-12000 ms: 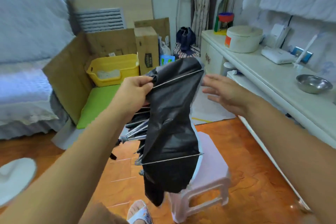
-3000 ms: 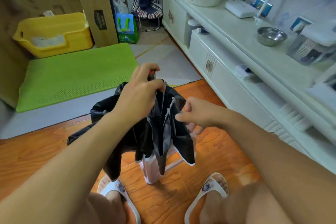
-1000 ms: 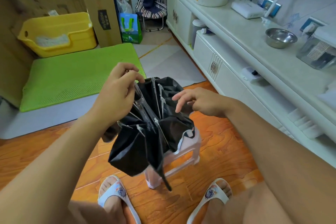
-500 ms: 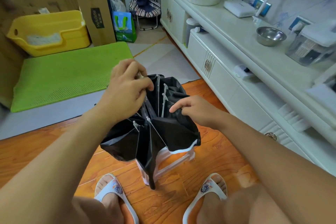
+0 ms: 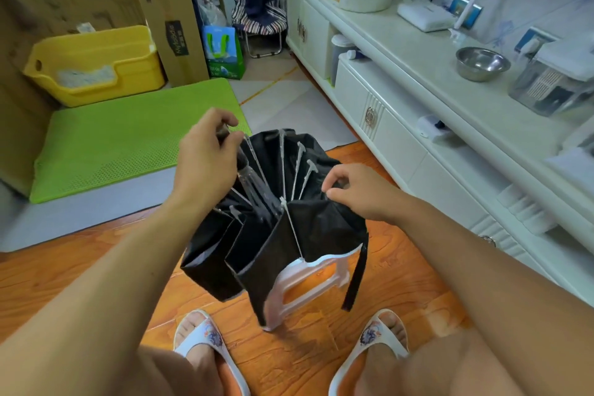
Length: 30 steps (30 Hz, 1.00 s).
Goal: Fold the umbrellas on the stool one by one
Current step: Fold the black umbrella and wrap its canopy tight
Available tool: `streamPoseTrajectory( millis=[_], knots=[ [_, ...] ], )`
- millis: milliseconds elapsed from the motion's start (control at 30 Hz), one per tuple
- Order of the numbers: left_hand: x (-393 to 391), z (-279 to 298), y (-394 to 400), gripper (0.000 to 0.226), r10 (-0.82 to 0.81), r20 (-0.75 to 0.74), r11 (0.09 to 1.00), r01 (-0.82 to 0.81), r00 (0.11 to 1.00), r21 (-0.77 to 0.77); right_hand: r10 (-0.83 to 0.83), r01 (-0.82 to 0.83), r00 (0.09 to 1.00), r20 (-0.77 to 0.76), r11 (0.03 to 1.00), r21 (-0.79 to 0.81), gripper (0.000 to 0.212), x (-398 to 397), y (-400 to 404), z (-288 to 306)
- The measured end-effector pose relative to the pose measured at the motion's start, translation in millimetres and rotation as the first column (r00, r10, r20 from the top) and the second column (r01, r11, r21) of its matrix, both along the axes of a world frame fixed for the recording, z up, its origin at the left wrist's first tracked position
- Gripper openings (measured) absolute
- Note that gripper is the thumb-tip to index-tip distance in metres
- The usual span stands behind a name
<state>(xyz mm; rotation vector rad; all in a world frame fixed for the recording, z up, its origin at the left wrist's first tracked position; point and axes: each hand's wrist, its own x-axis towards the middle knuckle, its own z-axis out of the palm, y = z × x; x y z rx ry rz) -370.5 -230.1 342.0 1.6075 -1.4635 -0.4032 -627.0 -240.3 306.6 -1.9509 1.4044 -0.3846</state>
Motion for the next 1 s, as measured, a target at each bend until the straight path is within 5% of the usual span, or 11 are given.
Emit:
streamPoseTrajectory(
  millis=[100,200,333,533,733,800,1000],
  knots=[
    [4.2,20.0,-4.9,0.01,0.062,-0.131,0.984,-0.082,0.989,-0.158,0.004,0.003,0.992,0.123,0.998,-0.056,0.017,-6.3,-5.3,20.2],
    [7.9,51.4,-12.6,0.015,0.051,-0.293,0.956,-0.132,0.955,-0.263,-0.019,0.08,0.949,0.315,0.98,-0.182,0.056,-11.3,-3.3,47.2],
    [6.5,79.1,-24.7,0.016,-0.014,-0.556,0.932,-0.191,0.831,-0.309,-0.064,0.197,0.945,0.32,0.893,-0.404,0.087,-20.5,-2.2,73.0],
    [-13.0,37.2,-35.3,0.02,0.051,-0.903,0.992,-0.122,0.427,-0.002,-0.132,0.212,0.973,0.191,0.84,-0.499,0.07,-28.6,-11.9,69.1],
    [11.4,-87.3,-16.9,0.016,0.288,-0.957,0.957,-0.031,0.041,0.287,0.024,-0.072,0.992,-0.122,0.91,-0.409,0.048,-15.3,-29.7,6.4],
    [23.3,-115.7,-12.6,0.015,0.325,-0.945,0.945,-0.047,0.028,0.323,0.111,-0.187,0.968,-0.226,0.919,-0.348,0.036,-3.7,-31.2,-19.4],
    [70.4,-166.7,-15.6,0.005,0.498,-0.824,0.863,-0.063,0.27,0.501,0.209,-0.327,0.919,-0.333,0.877,-0.352,0.02,16.8,-37.9,-52.9]
  ],
)
